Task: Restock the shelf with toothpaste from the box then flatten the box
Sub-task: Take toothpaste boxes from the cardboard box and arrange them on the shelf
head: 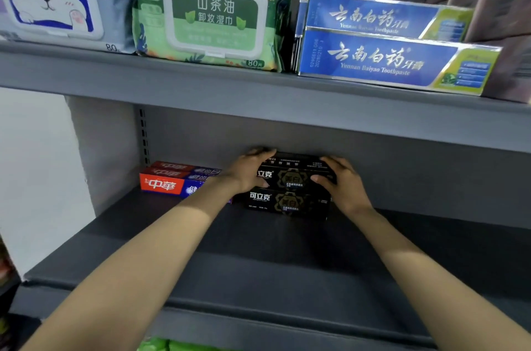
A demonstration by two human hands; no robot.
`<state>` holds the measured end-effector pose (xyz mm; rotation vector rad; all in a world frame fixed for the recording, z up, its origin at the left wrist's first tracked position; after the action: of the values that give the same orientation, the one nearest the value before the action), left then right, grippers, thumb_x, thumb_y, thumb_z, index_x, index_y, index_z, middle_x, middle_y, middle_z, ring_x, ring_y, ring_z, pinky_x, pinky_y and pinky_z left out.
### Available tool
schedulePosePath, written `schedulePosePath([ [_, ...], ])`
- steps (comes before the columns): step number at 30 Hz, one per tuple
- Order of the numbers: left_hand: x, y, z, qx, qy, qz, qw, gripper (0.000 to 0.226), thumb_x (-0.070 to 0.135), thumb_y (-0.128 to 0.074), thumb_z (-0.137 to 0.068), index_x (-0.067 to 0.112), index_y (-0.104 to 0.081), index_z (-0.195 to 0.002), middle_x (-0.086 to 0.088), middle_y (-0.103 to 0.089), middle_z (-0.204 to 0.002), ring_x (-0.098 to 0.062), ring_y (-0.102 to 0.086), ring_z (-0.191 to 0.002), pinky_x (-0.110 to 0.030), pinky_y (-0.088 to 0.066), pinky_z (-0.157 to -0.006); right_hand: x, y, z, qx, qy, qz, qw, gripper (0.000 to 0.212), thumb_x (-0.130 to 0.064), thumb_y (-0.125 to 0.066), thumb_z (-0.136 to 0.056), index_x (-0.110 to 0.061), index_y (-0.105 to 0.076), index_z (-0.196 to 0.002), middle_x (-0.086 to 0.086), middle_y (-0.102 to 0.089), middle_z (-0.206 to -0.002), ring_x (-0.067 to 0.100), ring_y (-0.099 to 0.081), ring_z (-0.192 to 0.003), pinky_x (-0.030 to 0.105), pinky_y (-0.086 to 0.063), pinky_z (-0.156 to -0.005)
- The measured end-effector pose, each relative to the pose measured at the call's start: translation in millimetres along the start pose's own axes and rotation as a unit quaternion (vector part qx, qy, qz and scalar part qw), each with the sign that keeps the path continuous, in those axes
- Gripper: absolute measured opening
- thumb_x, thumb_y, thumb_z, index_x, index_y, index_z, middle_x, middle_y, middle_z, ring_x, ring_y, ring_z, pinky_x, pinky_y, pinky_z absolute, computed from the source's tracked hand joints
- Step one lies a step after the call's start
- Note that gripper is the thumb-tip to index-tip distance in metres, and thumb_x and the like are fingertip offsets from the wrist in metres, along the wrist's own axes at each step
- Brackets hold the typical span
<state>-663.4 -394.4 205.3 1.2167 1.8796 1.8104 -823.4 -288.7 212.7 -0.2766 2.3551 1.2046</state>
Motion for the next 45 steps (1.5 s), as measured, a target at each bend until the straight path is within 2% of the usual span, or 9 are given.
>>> schedulePosePath([
  [8,-4.5,-5.0,-1.8,-0.018,0.013,-0.078,0.997,0.082,0.029,-0.061,-0.09,0.03,-0.008,-0.151,0.002,0.002,-0.16,-0.021,-0.007,-0.147,-0.044,-0.018,-0.117,-2.3,-10.2,4.1,-0.043,-0.012,0.083,0.996,0.057,-0.029,-0.056,-0.093,-0.01,-0.036,-0.143,0.001,-0.035,-0.147,0.019,-0.032,-0.136,0.031,-0.032,-0.109],
  [12,-3.0,1.9,3.4,-0.013,0.041,-0.132,0.99,0.091,0.042,-0.061,-0.086,0.031,0.001,-0.152,0.004,-0.003,-0.16,-0.025,-0.009,-0.146,-0.055,-0.008,-0.114,-5.1,-9.9,2.9,-0.065,-0.04,0.105,0.992,0.059,-0.027,-0.058,-0.091,-0.012,-0.036,-0.143,0.003,-0.034,-0.148,0.022,-0.03,-0.137,0.034,-0.033,-0.11],
  [15,7.3,13.0,13.6,0.035,0.034,-0.126,0.991,0.08,0.039,-0.06,-0.087,0.029,-0.012,-0.151,0.004,-0.013,-0.159,-0.024,-0.013,-0.145,-0.055,-0.007,-0.115,-18.1,-3.3,8.7,-0.037,-0.037,0.062,0.997,0.052,-0.015,-0.057,-0.09,-0.014,-0.042,-0.14,0.005,-0.037,-0.146,0.023,-0.03,-0.137,0.031,-0.031,-0.111],
  [19,25.4,31.7,48.4,0.13,0.016,-0.098,0.987,0.044,0.029,-0.052,-0.093,0.024,-0.044,-0.136,-0.001,-0.038,-0.146,-0.024,-0.032,-0.136,-0.045,-0.021,-0.113,-43.2,1.2,31.0,-0.018,0.002,0.043,0.999,0.036,-0.013,-0.056,-0.09,-0.017,-0.057,-0.126,0.002,-0.05,-0.136,0.021,-0.04,-0.13,0.033,-0.033,-0.11],
  [22,33.9,37.5,84.9,0.177,0.033,-0.072,0.981,0.031,0.023,-0.045,-0.095,0.024,-0.055,-0.125,-0.002,-0.049,-0.136,-0.024,-0.043,-0.127,-0.039,-0.031,-0.105,-61.0,7.5,54.6,-0.005,0.009,0.035,0.999,0.029,-0.013,-0.055,-0.09,-0.018,-0.063,-0.118,0.002,-0.055,-0.131,0.022,-0.043,-0.126,0.034,-0.038,-0.104],
  [28,42.1,37.6,194.8,0.215,0.063,-0.028,0.974,0.022,0.021,-0.05,-0.092,0.018,-0.065,-0.107,-0.005,-0.07,-0.105,-0.028,-0.062,-0.101,-0.035,-0.047,-0.084,-123.1,-15.1,131.0,-0.109,0.03,-0.081,0.99,0.028,-0.011,-0.053,-0.089,-0.019,-0.064,-0.114,0.001,-0.065,-0.113,0.013,-0.059,-0.1,0.023,-0.045,-0.089],
  [31,20.8,33.0,258.1,0.205,0.111,-0.038,0.972,0.017,0.022,-0.053,-0.09,0.016,-0.068,-0.096,-0.004,-0.072,-0.093,-0.028,-0.065,-0.092,-0.039,-0.048,-0.082,-166.0,-37.1,176.1,-0.153,0.066,-0.117,0.979,0.028,-0.01,-0.053,-0.09,-0.018,-0.064,-0.114,0.001,-0.06,-0.105,0.008,-0.055,-0.084,0.015,-0.039,-0.076],
  [37,-59.9,13.4,404.0,0.154,0.262,-0.015,0.953,0.019,0.02,-0.053,-0.091,0.013,-0.069,-0.097,-0.007,-0.071,-0.089,-0.029,-0.064,-0.088,-0.039,-0.05,-0.076,-257.6,-118.6,274.1,-0.275,0.123,-0.16,0.94,0.025,-0.01,-0.055,-0.088,-0.015,-0.067,-0.109,0.007,-0.066,-0.103,0.022,-0.062,-0.088,0.037,-0.047,-0.084],
  [45,-171.5,-10.0,598.7,0.066,0.454,-0.042,0.887,0.026,0.025,-0.044,-0.094,0.011,-0.059,-0.079,-0.008,-0.062,-0.075,-0.034,-0.062,-0.078,-0.042,-0.052,-0.07,-369.9,-238.4,415.8,-0.444,0.179,-0.134,0.868,0.025,-0.012,-0.05,-0.091,-0.013,-0.066,-0.109,0.009,-0.065,-0.09,0.025,-0.061,-0.089,0.033,-0.045,-0.072],
])
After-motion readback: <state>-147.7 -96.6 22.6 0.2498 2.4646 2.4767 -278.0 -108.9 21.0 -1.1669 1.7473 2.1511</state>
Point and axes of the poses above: each hand's wrist, its own z-axis away from the middle knuckle, its own y-axis out of the back of the hand, x = y × z, the point moved 9 cm from there along -z, towards the middle knuckle
